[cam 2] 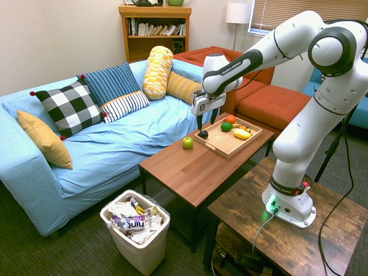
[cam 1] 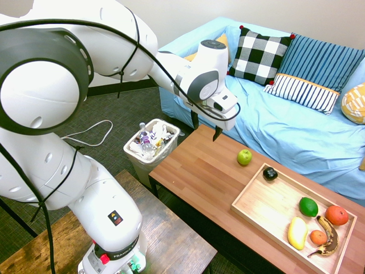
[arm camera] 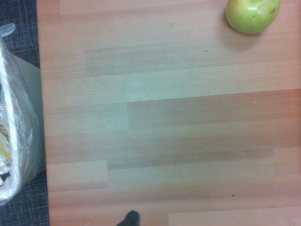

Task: Put the apple in the tray

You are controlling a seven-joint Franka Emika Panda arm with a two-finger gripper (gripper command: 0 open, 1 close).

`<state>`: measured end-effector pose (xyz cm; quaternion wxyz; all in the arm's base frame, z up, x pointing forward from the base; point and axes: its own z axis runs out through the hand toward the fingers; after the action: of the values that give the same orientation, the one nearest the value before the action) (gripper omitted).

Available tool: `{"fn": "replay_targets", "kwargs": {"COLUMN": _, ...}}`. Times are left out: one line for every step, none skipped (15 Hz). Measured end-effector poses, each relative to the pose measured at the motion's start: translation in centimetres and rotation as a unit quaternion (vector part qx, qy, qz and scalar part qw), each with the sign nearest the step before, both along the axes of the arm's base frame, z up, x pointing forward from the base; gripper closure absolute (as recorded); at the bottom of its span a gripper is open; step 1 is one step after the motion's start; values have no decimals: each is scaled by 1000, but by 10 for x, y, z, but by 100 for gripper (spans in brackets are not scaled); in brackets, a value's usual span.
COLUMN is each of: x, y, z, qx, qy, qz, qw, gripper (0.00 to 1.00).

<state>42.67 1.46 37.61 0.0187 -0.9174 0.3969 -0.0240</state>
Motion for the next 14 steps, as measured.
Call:
{"fn": "replay_targets", "kwargs": {"x": 1, "y": 0, "z": 0, "qx": 0, "qy": 0, "qz": 0, "qw": 1000, "gripper": 0}}
{"fn": "replay_targets", "kwargs": {"x": 2, "y": 0, "z": 0, "qx": 1, "qy": -1, "qz": -1, "qw": 1000, "gripper": 0}}
{"fn": "replay_targets", "kwargs": {"x": 7, "y": 1, "z": 1, "qx": 2, "qy": -5, "qz": -5, "qw": 1000, "gripper": 0}}
{"fn": "replay_targets", "kwargs": {"x": 16, "y": 3, "z": 2, "qx": 3, "qy": -11, "qz": -12, "qw": 1000, "gripper": 0}}
{"fn": "replay_targets", "kwargs": {"x": 28, "y": 6, "z": 1, "qx": 5, "qy": -15, "qz": -21, "qw": 1000, "gripper": 0}}
{"fn": "replay_targets", "kwargs": {"x": 43, "y": 8, "z": -2, "qx": 6, "qy": -18, "qz": -30, "qw": 999, "gripper": 0}}
{"fn": "replay_targets", "kwargs": {"x": 58, "y": 9, "z": -8, "qx": 5, "qy": -18, "qz": -43, "qw": 999, "gripper": 0}}
{"fn": "replay_targets", "kwargs": {"x": 73, "y": 9, "z": -15, "qx": 3, "qy": -19, "qz": -57, "qw": 998, "gripper": 0}}
{"fn": "replay_targets", "kwargs": {"x": 89, "y": 8, "z": -22, "qx": 1, "qy": -20, "qz": -71, "qw": 997, "gripper": 0}}
{"fn": "replay_targets", "kwargs": {"x": 103, "y": 5, "z": -30, "qx": -1, "qy": -18, "qz": -84, "qw": 996, "gripper": 0}}
{"fn": "replay_targets", "kwargs": {"x": 117, "y": 1, "z": -37, "qx": -4, "qy": -17, "qz": -97, "qw": 995, "gripper": 0}}
{"fn": "replay_targets", "kwargs": {"x": 130, "y": -3, "z": -47, "qx": -7, "qy": -14, "qz": -112, "qw": 994, "gripper": 0}}
{"fn": "replay_targets", "kwargs": {"x": 142, "y": -7, "z": -56, "qx": -8, "qy": -10, "qz": -123, "qw": 992, "gripper": 0}}
{"fn": "replay_targets", "kwargs": {"x": 153, "y": -10, "z": -66, "qx": -10, "qy": -7, "qz": -132, "qw": 991, "gripper": 0}}
